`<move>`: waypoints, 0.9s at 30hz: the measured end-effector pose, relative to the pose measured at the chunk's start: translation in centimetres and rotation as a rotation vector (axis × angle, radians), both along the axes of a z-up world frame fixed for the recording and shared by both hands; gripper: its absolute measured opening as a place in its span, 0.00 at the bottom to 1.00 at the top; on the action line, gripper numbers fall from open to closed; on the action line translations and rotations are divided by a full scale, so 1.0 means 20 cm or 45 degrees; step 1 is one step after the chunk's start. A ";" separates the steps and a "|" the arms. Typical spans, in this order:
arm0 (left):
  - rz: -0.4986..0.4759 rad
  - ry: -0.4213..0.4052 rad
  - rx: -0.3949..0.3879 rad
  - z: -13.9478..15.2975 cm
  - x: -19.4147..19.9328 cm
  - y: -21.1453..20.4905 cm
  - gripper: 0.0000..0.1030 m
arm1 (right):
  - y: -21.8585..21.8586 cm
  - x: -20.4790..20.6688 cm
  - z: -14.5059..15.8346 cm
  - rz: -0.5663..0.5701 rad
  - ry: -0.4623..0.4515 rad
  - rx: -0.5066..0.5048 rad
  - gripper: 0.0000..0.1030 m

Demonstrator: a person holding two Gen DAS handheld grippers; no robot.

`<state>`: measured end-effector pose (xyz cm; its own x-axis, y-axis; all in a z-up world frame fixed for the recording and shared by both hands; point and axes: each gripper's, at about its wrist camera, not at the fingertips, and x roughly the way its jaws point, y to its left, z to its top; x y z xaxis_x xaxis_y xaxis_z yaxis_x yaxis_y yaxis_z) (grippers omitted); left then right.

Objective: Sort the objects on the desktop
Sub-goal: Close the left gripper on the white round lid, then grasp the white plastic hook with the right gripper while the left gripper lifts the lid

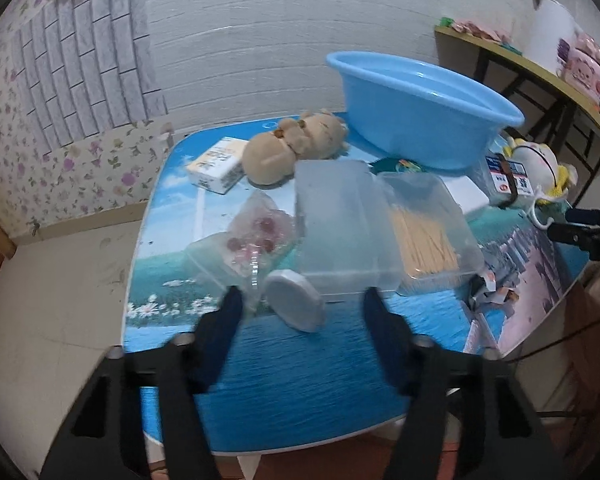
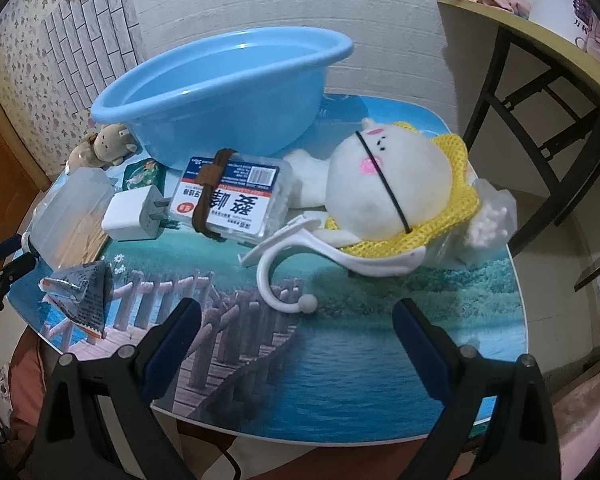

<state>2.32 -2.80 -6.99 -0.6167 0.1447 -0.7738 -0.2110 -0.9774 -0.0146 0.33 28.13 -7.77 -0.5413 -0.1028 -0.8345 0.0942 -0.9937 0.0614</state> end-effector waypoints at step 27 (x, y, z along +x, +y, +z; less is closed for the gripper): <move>0.029 0.028 0.047 0.12 0.07 -0.03 0.06 | -0.03 0.05 0.05 0.184 0.123 -0.058 0.29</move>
